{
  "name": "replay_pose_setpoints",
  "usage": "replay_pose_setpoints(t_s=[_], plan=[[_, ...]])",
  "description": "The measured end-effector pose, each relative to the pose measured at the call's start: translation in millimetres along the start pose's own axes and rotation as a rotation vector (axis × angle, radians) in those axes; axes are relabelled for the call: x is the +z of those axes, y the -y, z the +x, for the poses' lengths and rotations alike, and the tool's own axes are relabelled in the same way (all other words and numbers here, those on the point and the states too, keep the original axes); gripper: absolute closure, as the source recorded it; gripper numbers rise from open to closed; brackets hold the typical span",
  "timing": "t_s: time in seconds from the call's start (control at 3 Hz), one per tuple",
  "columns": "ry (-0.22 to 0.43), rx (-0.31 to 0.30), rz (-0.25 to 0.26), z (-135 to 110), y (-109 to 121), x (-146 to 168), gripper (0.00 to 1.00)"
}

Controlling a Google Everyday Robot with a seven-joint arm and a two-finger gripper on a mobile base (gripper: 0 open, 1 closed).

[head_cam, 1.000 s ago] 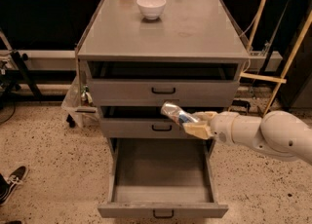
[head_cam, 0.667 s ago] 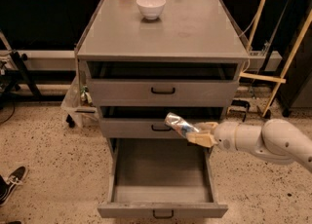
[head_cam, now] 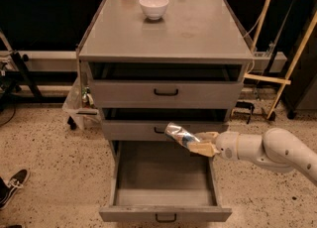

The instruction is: Place redbull can into bottom drawer

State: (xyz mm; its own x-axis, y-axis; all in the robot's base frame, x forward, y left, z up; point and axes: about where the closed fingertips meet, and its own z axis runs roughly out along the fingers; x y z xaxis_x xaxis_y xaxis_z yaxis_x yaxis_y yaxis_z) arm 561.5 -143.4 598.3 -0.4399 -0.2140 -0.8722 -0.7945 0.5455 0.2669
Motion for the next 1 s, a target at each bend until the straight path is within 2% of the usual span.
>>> replay_pose_setpoints(t_s=[0.33, 0.67, 1.0], plan=[[-0.031, 0.046, -0.026, 29, 5, 26, 1.00], [-0.103, 0.128, -0.019, 108, 29, 79, 1.00], [-0.208, 0.174, 0.081, 187, 71, 114, 1.00]])
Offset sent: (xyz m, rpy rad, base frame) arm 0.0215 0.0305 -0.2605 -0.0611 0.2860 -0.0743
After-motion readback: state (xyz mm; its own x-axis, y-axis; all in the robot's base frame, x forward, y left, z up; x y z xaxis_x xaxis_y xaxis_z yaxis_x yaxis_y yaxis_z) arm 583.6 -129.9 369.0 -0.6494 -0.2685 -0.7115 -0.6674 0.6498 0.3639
